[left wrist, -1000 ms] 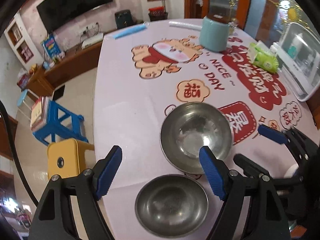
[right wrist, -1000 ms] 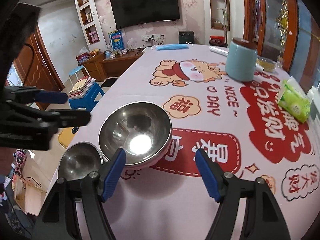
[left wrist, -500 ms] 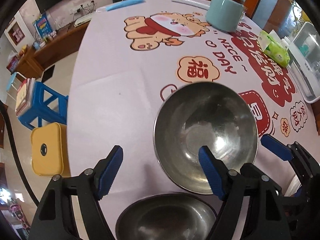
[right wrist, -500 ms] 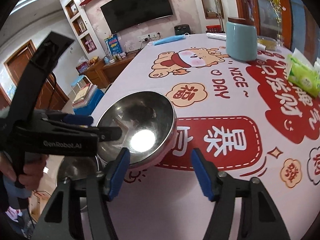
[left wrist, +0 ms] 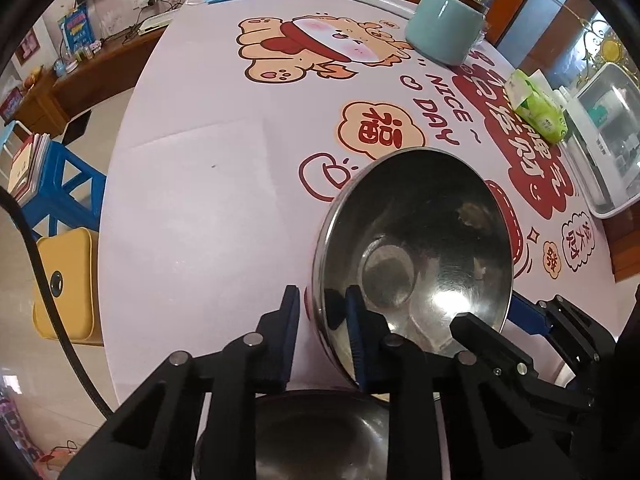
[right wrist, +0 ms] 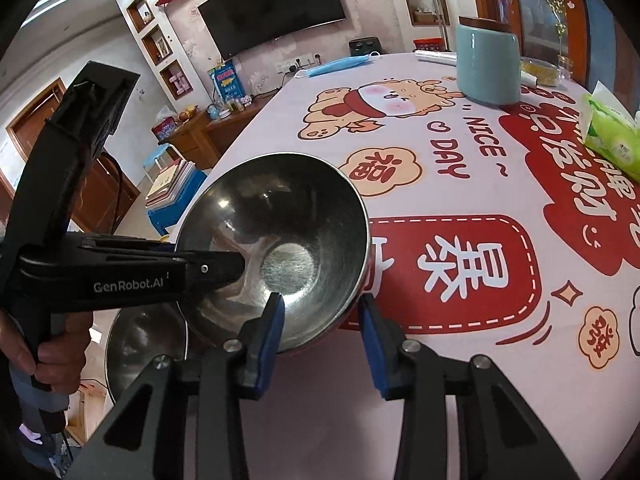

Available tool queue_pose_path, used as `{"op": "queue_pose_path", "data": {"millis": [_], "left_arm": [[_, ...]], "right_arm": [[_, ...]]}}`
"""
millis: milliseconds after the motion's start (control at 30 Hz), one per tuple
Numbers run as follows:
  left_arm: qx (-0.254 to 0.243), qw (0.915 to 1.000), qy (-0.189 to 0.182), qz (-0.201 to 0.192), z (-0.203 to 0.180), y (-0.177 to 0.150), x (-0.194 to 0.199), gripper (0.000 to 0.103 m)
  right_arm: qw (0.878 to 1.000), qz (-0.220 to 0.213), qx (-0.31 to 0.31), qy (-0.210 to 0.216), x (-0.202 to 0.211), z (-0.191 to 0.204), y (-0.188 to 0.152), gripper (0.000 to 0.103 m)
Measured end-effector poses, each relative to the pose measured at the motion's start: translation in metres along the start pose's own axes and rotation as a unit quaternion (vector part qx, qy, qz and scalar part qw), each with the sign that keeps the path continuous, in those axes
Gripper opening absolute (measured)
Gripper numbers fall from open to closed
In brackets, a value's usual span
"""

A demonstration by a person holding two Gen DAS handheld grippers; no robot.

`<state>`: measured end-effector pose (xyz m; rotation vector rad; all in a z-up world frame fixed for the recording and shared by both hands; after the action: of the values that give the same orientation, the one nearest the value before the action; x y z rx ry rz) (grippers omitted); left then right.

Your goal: Organize plates and bowls

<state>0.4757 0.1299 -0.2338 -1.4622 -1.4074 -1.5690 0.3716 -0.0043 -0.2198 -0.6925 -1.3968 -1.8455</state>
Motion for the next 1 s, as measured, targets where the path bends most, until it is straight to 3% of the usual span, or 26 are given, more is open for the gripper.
{"op": "queue_pose_path", "data": {"millis": [367,1000], "left_arm": [[-0.004,0.9999,0.01,0.007,-0.013,-0.004,0.003,0.017],[-0.019,0.9996,0.006,-0.022,-0.056,-0.037,0.075,0.018]], "right_arm": [[1.0,0.001,-0.015,-0.018,0.008,-0.01,0.0,0.022],[0.997,-0.066,-0.033,-0.015,0.086,-0.014,-0.006,0.021]]}}
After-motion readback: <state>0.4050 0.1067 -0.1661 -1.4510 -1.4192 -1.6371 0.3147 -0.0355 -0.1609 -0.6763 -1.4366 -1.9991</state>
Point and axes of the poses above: each gripper's, at about its wrist camera, not at the fingertips, and x roughly against the way its jaws point, z to its left, y to its top, the point moved 1 cm from there along -x, roughly the way its jaws point
